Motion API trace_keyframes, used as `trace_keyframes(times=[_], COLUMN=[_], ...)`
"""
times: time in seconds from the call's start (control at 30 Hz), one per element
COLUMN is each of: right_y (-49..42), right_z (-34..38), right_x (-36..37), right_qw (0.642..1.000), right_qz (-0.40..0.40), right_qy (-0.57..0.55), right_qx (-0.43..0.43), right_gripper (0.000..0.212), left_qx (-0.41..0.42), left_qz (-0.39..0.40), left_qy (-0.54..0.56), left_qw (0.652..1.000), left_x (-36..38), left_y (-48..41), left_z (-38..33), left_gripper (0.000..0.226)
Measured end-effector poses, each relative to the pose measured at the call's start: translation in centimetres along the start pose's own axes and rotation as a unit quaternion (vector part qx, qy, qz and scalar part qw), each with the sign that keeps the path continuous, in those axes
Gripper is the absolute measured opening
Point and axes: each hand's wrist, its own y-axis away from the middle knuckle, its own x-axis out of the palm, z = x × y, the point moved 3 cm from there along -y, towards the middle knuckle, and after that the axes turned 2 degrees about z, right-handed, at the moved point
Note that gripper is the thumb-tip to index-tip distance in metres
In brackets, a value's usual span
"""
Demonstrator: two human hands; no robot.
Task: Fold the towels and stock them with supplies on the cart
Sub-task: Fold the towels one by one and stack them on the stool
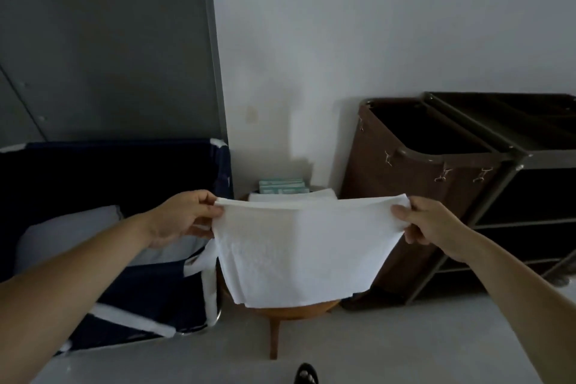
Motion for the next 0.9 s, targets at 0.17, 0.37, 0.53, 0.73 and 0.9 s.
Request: trace_keyframes(times=[0.17,0.37,0.53,0.73,0.9], right_y=[-5.8,-18.9,-29.4,-35.0,-35.3], right_z=[-0.9,-5.1,-12.1,-17.9,-18.2], right_x=[0.2,3.6,9.0,14.9,14.6], right_qw=[1.000,0.994,0.975,0.963,0.979], right_qz=[0.005,0.048,0.045,0.011,-0.032], right_qy=[0.002,-0.053,-0.116,-0.085,-0.025], right_qx=[0.006,0.083,0.187,0.257,0.198], right_gripper=[0.022,0.019,0.016,0.032,0.025], left_qx=[-0.044,-0.117,-0.208,-0.238,-0.163], left_qz=[-0.001,-0.079,-0.141,-0.184,-0.278], left_qy=[0.018,0.023,0.034,0.039,0.000], left_qw=[0.999,0.990,0.967,0.953,0.947], left_x=[-1.3,-1.8,0.6,4.5,4.3], left_y=[-6.1,-19.1,-29.9,-36.2,-35.4], left_z=[0.9,5.0,12.2,19.1,18.9], left_gripper=[0.021,0.011,0.017,0.030,0.012])
